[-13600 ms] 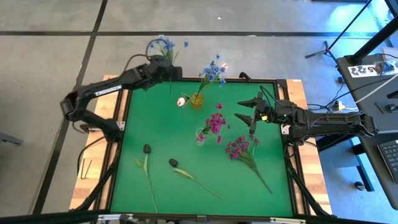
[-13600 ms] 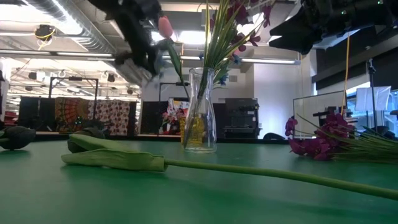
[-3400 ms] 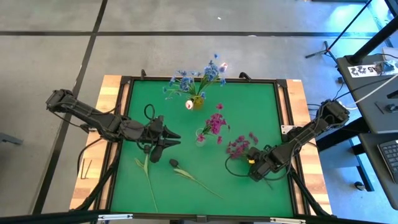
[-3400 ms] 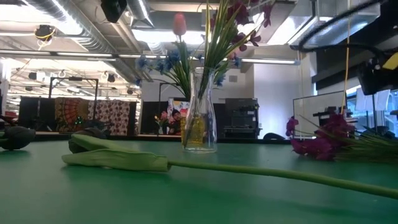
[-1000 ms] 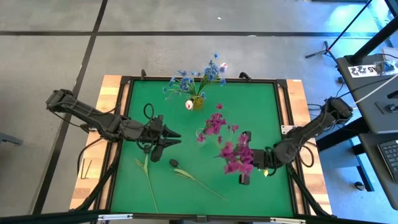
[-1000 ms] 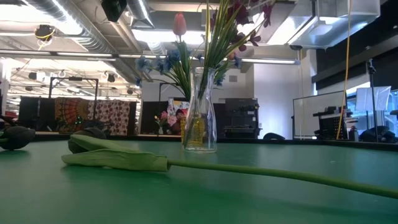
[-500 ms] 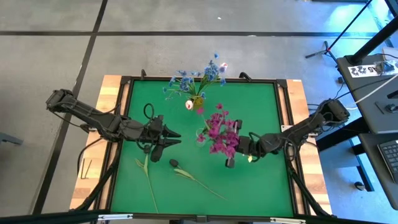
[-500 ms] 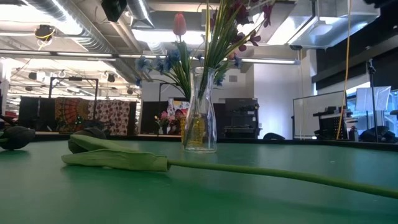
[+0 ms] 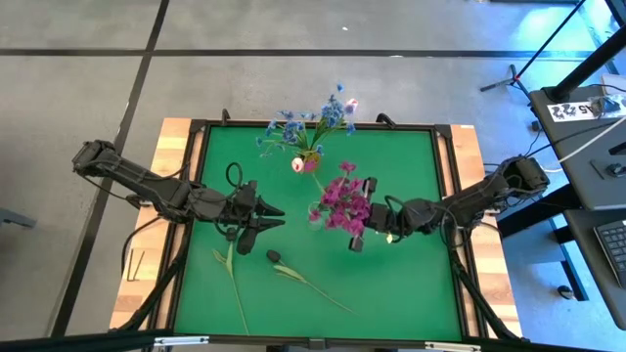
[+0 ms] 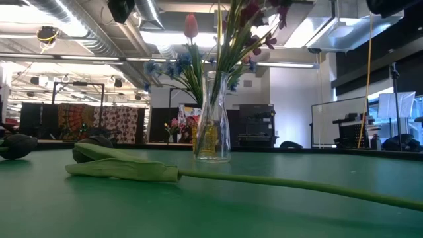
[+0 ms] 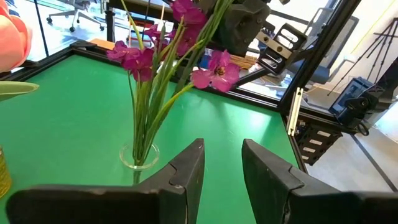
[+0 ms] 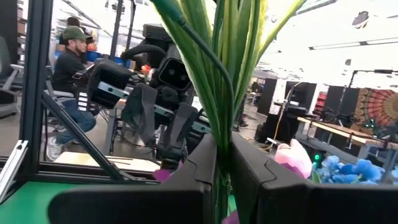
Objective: Sort flowers into vase by color
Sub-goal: Put the purple flowers into the transparent vase
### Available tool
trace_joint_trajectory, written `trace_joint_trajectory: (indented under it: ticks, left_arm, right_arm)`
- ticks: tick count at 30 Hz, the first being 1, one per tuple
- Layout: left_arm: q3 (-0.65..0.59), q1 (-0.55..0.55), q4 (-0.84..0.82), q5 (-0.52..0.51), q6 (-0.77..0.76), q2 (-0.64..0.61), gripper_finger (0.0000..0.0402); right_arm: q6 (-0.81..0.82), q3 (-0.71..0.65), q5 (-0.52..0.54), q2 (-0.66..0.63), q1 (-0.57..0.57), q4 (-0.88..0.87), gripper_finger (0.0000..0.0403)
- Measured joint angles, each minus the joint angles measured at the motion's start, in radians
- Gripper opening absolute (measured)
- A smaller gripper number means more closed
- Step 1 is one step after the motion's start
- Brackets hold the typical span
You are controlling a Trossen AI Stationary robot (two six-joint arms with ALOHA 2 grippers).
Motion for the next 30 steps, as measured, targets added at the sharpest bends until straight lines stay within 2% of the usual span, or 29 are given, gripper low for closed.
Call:
trace_joint_trajectory:
  ticks: [13,23,27,30]
  left_arm:
    - [0.0,0.0,-0.001,0.0,0.0,0.0,0.0103]
    - [0.0,0.0,0.004,-0.003,0.002,0.0,0.0103]
    - [0.0,0.002,0.127,-0.01,0.063,0.0,0.0103]
    - [0.0,0.003,0.258,-0.001,0.191,0.013,0.0103]
  right_arm:
    - [0.008,0.014,-0.033,-0.007,0.011,0.03,0.0028]
    - [-0.08,0.158,-0.037,-0.018,0.117,-0.091,0.0028]
    - [-0.086,0.221,-0.043,-0.018,0.122,-0.195,0.0028]
    - [-0.072,0.244,-0.036,-0.012,0.109,-0.22,0.0028]
